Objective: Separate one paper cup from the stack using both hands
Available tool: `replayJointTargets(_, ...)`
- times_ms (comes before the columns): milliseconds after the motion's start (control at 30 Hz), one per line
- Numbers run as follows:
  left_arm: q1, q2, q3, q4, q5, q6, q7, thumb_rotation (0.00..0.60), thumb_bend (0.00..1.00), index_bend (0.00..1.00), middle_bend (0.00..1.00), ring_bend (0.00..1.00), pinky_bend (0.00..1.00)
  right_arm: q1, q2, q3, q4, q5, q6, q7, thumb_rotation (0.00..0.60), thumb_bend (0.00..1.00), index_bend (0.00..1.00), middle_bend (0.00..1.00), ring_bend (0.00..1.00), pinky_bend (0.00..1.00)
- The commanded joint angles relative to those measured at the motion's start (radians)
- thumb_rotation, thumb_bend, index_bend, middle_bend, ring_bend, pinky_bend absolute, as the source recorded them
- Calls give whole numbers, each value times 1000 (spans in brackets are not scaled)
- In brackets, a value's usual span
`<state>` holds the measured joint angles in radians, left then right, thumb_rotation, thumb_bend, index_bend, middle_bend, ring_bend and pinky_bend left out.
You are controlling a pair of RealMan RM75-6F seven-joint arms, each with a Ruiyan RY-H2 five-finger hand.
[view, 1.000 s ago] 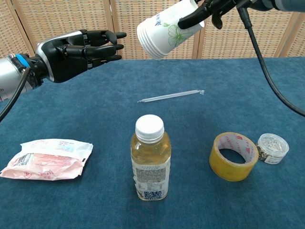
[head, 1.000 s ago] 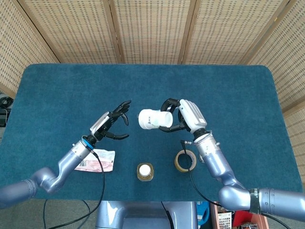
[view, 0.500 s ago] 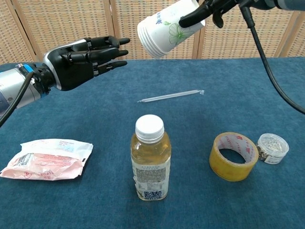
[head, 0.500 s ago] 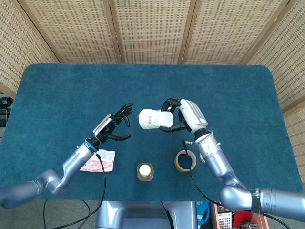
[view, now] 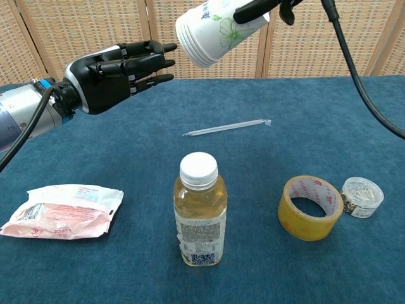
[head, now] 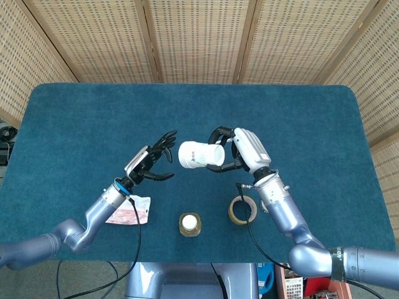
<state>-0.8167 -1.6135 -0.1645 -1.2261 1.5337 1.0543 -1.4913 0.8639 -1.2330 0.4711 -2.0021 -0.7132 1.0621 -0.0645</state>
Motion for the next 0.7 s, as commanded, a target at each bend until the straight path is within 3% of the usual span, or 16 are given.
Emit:
replayJointTargets(33,-5,-1,-4,-4,0,0,4,600,209,569,2,0,4,3,3,0,-10,-1,4,-6,600,245,752,658,518,745)
replayJointTargets(533,-33,-16,-14,-19,-13,-18,36,600,209,569,2,0,4,14,-10,-18,-12,7,12,-19,600,245,752,658,518,745)
replayJointTargets(700,-32,-23,-11,-22,-14,-14,37,600,266,569,2,0,4,14,-6,-19,-14,8,13,-19,600,245,752,658,518,745)
